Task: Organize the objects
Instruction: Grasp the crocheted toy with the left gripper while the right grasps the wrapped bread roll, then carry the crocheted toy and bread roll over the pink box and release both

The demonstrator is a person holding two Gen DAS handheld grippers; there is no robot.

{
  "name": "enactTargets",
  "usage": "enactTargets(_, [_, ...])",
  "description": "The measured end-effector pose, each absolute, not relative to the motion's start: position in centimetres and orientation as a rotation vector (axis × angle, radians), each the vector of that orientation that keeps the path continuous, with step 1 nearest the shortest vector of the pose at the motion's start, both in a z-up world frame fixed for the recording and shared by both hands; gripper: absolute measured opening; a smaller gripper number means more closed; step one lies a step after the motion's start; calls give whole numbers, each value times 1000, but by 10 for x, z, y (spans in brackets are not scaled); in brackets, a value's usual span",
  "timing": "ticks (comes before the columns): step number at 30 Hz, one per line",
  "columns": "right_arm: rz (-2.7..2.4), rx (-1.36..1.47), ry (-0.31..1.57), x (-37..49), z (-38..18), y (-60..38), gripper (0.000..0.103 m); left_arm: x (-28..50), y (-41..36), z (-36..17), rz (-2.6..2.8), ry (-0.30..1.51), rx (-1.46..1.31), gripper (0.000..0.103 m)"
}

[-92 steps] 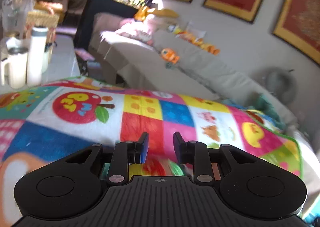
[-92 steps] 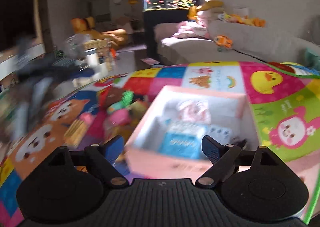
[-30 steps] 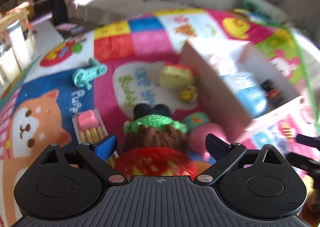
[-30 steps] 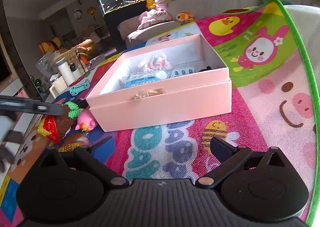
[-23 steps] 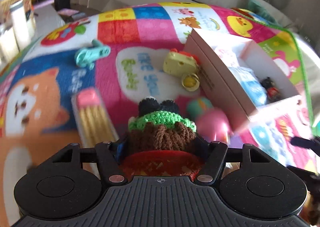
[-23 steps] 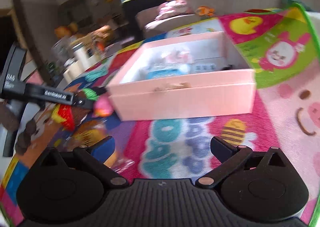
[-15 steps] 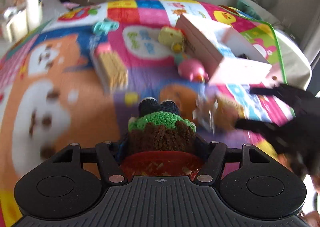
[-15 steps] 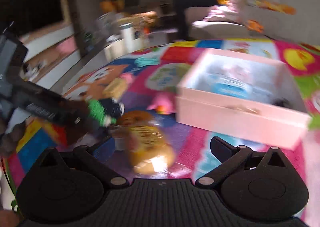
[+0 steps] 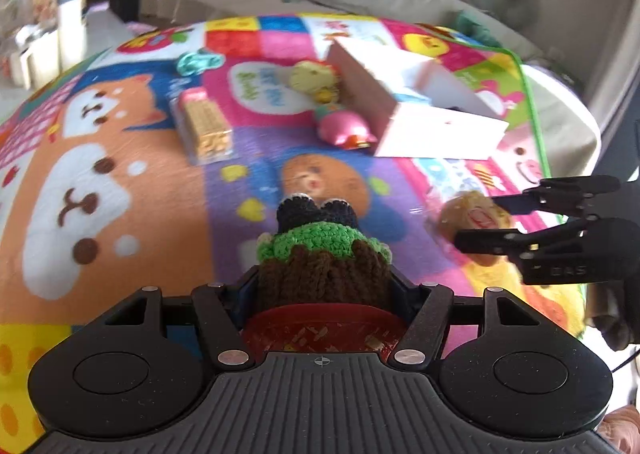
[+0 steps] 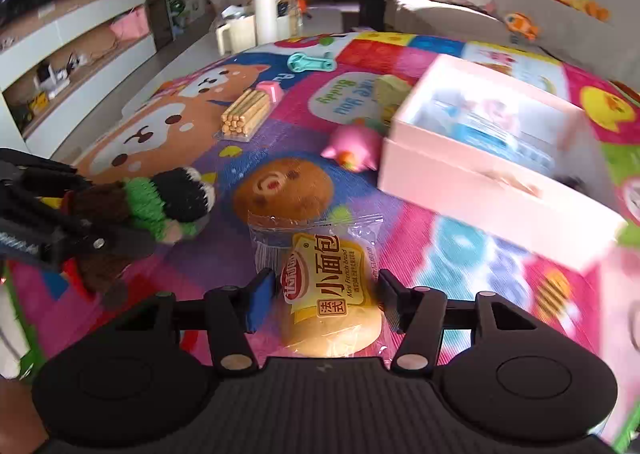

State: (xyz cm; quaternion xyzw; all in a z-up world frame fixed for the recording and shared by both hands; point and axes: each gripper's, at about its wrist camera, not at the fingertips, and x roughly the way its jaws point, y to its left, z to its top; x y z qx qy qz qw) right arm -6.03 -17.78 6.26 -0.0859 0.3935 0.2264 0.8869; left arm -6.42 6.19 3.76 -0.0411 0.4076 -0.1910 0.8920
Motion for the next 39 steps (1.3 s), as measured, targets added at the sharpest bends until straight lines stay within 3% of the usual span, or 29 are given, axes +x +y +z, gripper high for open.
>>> enactTargets(8, [335,-27,635,-113,106,-245,55,-59,14,69,-529,792,-79,69])
enactTargets(16, [214,91,531,-98,108,-298,55,49,-65,110,-592,691,-188,69])
enactTargets(24, [164,186,545,-69,83,-333,55,172,-143,48,-526,847,-345,69])
enactTargets(32, [135,153,558,-50,68,-341,55,158,-141,44,-290,744,-43,72])
enactTargets(35, [144,159,553,-40,68,-333,55,151,-147,42,-369,768,-34,73])
enactTargets(39, [142,128,554,-35,72,-324,55,134,-123,63,-326,642,-89,68])
